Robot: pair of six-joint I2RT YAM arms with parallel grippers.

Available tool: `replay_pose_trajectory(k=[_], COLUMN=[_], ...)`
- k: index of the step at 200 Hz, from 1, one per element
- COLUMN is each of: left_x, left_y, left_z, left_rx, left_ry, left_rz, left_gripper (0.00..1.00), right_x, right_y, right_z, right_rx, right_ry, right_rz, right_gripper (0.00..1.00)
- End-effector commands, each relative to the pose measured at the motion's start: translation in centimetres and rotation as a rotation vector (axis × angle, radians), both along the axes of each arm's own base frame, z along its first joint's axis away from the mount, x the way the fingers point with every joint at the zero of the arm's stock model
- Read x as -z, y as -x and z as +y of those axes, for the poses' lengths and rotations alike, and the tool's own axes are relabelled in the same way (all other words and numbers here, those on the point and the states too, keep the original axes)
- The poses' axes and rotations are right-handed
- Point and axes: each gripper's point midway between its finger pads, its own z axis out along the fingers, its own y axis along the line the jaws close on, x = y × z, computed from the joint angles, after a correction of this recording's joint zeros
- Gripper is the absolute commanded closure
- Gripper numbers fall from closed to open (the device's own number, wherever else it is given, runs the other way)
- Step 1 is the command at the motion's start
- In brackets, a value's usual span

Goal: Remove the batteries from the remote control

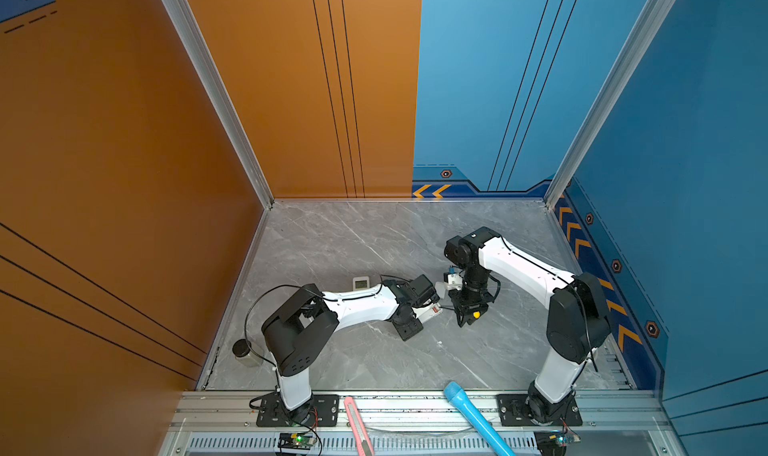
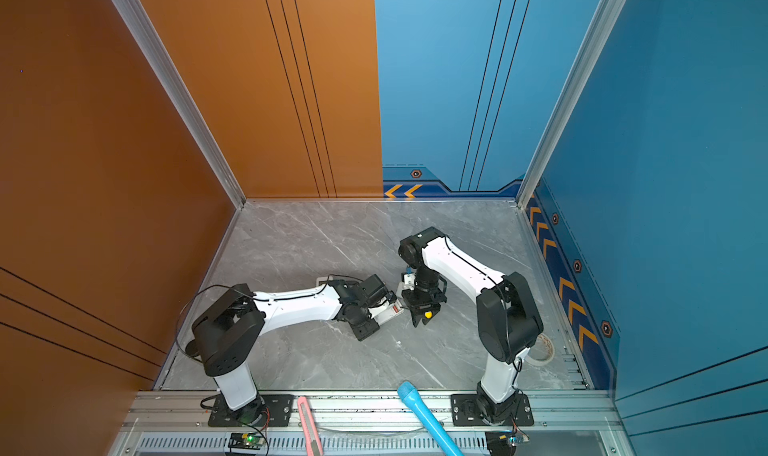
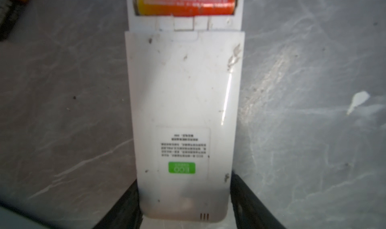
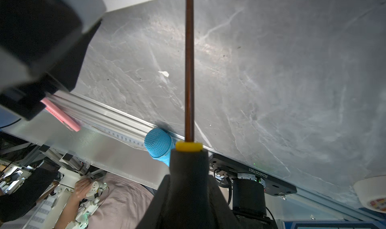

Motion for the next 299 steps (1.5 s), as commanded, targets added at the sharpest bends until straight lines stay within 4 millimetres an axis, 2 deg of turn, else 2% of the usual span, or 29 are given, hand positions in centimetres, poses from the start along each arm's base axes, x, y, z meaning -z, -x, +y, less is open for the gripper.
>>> replay_pose_trajectory(k=[1,39,60,87,135,161,184,214,237,273,283,289,299], left_x=[1.0,0.2,0.3,0.5,-0.3,-1.1,-0.8,-1.0,-0.8,-0.6,-0.9,-0.1,0.1], left_y=[-1.6,-3.5,-4.5,-5.8,-7.9,-7.1,-6.5,-5.2,-4.0,-2.2,-2.3,-1.8,-2.4], left_z=[1.0,1.3,1.5,1.6,1.2,0.4,0.0,-0.5,-0.2,0.4,0.3,1.2,1.7], left_rx=[0.045,0.047,0.03,0.028,0.047,0.09,0.118,0.155,0.185,0.254,0.286,0.306,0.308], left_ry=[-0.111,-0.119,-0.111,-0.102,-0.062,0.002,0.021,0.048,0.036,0.032,0.035,0.008,-0.011], left_rz=[-0.092,-0.181,-0.205,-0.227,-0.236,-0.208,-0.178,-0.124,-0.113,-0.1,-0.119,-0.111,-0.142], left_gripper=[0.31,0.26,0.25,0.25,0.22,0.19,0.18,0.2,0.21,0.22,0.22,0.22,0.21], right_x=[0.2,-0.1,0.2,0.7,0.7,0.6,1.2,0.9,0.2,0.1,0.1,0.1,0.1], right_y=[-1.1,-1.1,-0.4,-0.3,-1.1,-1.6,-1.6,-2.5,-2.8,-2.1,-1.8,-1.7,-1.6], right_z=[-0.8,0.4,0.9,0.1,-0.3,0.3,0.4,0.8,1.2,1.1,1.1,1.1,1.1], right_rx=[-0.047,-0.043,-0.073,-0.073,-0.091,-0.082,-0.091,-0.074,-0.054,-0.036,-0.035,-0.035,-0.033], right_ry=[-0.021,-0.104,-0.117,-0.079,-0.059,-0.083,-0.075,-0.086,-0.114,-0.121,-0.12,-0.119,-0.124], right_rz=[-0.059,-0.068,-0.056,-0.068,-0.119,-0.144,-0.126,-0.154,-0.168,-0.146,-0.141,-0.139,-0.142], right_gripper=[1.0,1.0,1.0,1.0,1.0,1.0,1.0,1.0,1.0,1.0,1.0,1.0,1.0])
